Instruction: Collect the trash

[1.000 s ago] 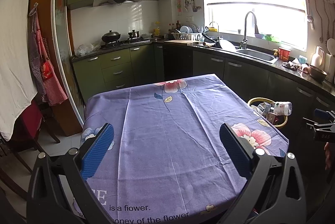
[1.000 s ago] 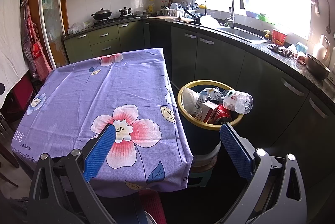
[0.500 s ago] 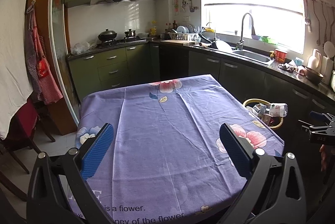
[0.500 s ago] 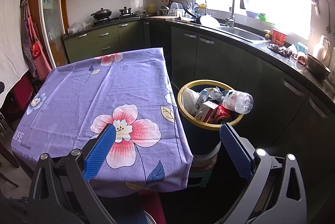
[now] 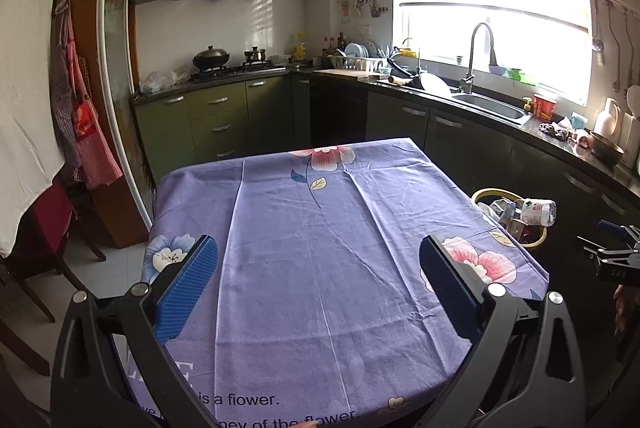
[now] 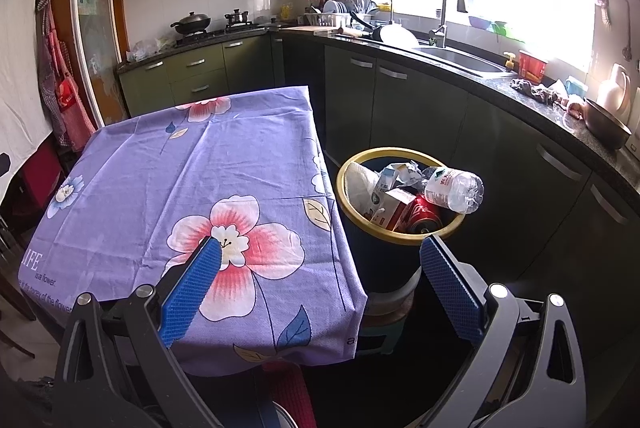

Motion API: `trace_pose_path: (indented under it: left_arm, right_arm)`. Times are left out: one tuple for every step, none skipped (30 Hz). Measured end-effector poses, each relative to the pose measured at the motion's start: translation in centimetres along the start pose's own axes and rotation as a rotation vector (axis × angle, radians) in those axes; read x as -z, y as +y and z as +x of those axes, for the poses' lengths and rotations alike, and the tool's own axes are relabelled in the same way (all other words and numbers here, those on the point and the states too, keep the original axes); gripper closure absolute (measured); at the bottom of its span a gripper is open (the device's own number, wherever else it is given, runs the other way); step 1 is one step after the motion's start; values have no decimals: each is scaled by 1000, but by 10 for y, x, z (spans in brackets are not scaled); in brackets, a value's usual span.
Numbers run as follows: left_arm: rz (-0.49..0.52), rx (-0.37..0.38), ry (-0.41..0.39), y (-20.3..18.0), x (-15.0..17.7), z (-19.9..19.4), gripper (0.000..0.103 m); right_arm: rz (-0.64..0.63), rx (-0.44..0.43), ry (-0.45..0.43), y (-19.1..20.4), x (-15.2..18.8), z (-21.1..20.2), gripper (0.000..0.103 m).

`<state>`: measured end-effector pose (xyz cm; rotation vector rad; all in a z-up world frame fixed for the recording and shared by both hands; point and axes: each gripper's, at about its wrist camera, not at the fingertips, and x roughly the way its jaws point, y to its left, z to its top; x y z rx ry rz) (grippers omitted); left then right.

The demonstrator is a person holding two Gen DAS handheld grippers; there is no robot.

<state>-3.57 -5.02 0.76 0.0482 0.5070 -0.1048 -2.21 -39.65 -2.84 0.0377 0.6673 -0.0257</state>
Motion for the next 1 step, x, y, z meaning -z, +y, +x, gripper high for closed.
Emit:
trace_pose_path:
  left_arm:
    - [0, -2, 4, 1, 1, 1, 7]
  right_arm:
    - [0, 0, 3, 0, 0, 1, 5]
